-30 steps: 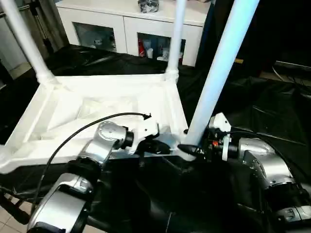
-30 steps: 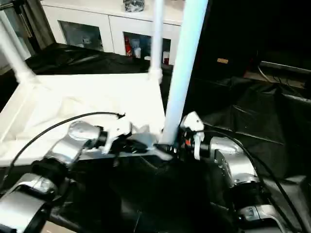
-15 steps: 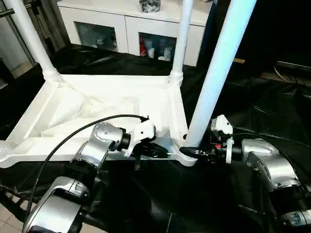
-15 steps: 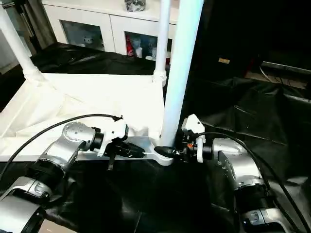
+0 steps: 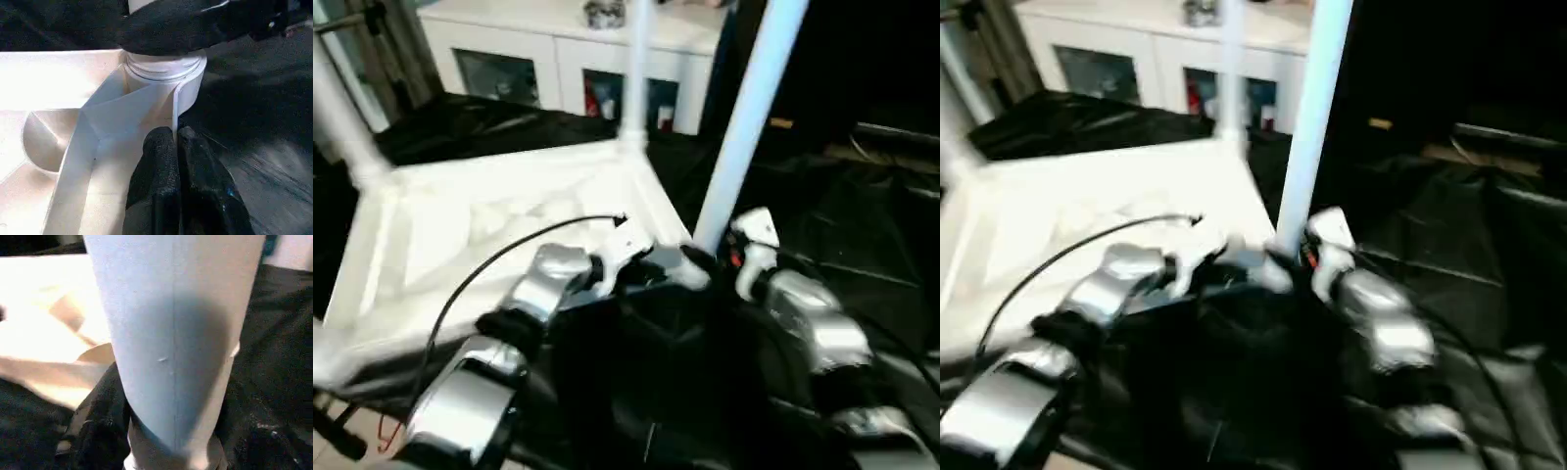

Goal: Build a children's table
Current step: Rotate leg to tighten

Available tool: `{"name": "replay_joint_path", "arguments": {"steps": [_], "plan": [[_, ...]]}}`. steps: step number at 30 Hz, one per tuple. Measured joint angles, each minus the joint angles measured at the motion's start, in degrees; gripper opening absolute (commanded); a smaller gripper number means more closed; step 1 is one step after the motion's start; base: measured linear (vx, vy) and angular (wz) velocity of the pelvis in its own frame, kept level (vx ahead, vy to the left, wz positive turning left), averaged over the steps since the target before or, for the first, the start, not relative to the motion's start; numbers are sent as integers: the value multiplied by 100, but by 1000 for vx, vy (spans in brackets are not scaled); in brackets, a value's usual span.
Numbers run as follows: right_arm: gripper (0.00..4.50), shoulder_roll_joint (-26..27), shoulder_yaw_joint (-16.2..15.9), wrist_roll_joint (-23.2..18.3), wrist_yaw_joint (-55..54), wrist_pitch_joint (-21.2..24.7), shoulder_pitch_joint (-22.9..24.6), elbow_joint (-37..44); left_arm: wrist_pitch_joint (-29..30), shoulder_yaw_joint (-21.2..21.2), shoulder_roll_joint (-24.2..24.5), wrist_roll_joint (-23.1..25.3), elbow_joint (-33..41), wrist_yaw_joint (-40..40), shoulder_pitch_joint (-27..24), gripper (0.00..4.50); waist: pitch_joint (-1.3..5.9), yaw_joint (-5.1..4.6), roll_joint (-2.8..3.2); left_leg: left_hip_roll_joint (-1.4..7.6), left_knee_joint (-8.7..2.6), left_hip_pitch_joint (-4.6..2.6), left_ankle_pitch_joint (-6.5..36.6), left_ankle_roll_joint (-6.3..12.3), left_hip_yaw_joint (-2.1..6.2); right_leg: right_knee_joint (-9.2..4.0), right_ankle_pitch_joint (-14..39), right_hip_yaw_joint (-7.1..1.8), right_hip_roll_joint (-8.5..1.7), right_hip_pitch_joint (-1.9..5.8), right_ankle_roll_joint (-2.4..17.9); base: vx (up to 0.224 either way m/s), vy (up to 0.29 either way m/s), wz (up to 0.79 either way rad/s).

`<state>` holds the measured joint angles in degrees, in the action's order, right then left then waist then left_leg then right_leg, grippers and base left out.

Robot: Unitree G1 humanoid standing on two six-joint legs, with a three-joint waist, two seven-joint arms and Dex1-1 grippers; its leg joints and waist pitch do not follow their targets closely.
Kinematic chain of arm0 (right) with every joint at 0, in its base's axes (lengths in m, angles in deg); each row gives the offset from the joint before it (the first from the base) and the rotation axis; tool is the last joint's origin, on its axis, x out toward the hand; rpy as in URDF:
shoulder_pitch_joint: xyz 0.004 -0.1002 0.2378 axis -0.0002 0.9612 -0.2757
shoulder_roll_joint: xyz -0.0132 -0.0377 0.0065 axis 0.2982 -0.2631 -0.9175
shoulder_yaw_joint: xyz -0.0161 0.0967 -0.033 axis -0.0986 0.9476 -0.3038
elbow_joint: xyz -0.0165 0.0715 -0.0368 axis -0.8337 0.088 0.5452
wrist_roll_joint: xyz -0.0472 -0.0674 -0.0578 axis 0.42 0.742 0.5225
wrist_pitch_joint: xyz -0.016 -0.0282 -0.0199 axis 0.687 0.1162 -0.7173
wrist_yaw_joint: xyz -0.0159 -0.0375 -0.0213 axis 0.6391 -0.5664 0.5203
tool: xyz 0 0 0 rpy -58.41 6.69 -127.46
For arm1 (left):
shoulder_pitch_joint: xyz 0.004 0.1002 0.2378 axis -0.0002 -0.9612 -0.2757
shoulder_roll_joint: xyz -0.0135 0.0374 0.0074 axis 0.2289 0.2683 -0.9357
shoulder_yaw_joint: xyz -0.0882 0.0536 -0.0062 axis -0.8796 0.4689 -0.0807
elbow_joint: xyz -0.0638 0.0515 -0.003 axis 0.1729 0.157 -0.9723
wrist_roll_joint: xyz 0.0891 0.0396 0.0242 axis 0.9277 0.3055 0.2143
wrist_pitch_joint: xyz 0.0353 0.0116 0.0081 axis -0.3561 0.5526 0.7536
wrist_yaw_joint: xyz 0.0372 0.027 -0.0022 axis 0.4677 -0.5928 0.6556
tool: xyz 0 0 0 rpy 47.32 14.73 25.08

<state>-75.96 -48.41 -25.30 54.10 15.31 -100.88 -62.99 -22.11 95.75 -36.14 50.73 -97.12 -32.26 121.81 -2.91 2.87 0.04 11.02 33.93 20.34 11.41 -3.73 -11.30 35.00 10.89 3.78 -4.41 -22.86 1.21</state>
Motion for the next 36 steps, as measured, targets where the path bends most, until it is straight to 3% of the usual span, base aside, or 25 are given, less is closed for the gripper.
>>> {"name": "replay_joint_path", "arguments": {"steps": [2,3,11,21,27,32,36], "plan": [[201,57,-1,120,-115,-82,-59,-77,1,-6,-30,15,-13,95,10,0,0,-5,0,0,0,1,0,0,0,-1,1,0,0,1,-2,0,0,0],[256,64,-1,138,-117,-159,-66,-118,0,-9,-33,19,-13,106,12,0,1,-5,0,0,0,2,0,1,0,-3,3,0,0,1,-4,0,0,0],[323,84,-8,108,133,-267,-49,-150,-55,-39,15,33,-32,13,13,0,1,-32,1,0,-4,2,1,1,-1,-3,2,0,0,-2,-3,0,0,0],[323,-803,-339,-311,2302,11,346,412,-398,68,543,-144,385,-1350,-293,0,1,-26,2,3,-10,10,-6,28,-3,-5,10,3,1,-8,-8,0,0,0],[323,-1294,-663,-409,3431,38,579,709,-497,174,865,-316,772,-2295,-557,0,0,55,2,4,-6,11,4,8,-5,-4,9,2,1,-9,-8,0,0,0],[323,-1536,-854,-509,3901,206,662,957,-531,225,1031,-408,947,-2711,-669,0,-1,83,2,4,-6,13,5,8,-5,-5,10,2,1,-10,-8,0,0,0],[288,-1577,-888,-528,4026,298,685,1015,-526,240,1115,-438,988,-2866,-697,0,-1,88,2,4,-6,14,5,8,-5,-5,10,3,1,-10,-8,0,0,0]]}}
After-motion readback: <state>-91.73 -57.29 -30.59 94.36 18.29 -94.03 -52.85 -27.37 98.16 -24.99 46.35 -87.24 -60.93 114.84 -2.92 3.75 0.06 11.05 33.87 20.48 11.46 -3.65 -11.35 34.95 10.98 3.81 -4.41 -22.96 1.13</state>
